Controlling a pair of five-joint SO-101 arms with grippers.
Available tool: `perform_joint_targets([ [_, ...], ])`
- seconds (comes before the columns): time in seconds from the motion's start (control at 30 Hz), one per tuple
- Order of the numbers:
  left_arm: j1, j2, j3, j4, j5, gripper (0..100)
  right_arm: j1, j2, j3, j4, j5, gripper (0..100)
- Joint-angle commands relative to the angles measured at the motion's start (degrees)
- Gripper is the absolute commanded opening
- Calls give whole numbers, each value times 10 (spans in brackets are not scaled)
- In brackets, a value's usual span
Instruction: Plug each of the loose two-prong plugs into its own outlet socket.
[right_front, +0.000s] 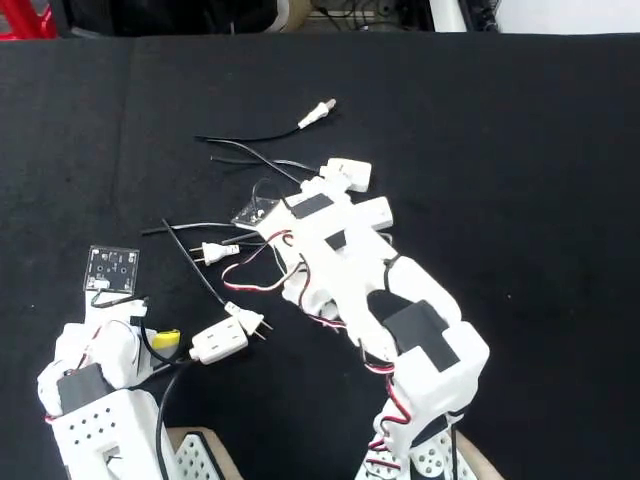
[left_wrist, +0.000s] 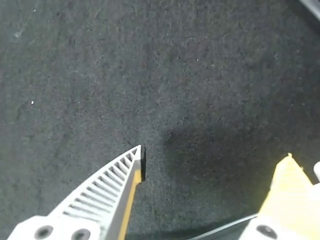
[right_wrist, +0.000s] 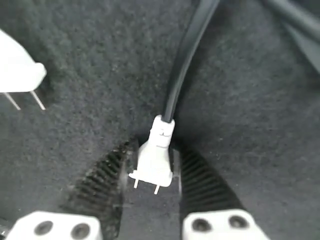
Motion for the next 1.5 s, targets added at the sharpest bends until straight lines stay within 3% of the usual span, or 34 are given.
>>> perform_joint_targets([
  [0.0, 7, -2, -3, -11, -4, 396, -27, 8, 42, 15, -5, 15],
  [0.2, 7, -2, -3, -11, -4, 396, -49, 8, 48, 19, -6, 34],
  [0.37, 7, -2, -3, -11, -4, 396, -70, 9, 61, 19, -6, 112],
  [0.6, 7, -2, -3, -10, -4, 396, -69, 10, 60, 19, -6, 31],
  [0.9, 7, -2, -3, -11, -4, 396, -48, -2, 58, 14, -31, 21],
  [1.1, 15, -2, -3, -11, -4, 396, -11, -138, 106, -17, -58, 11],
  [1.47, 29, -2, -2, -11, -4, 396, -60, -501, 264, -57, -97, 11],
])
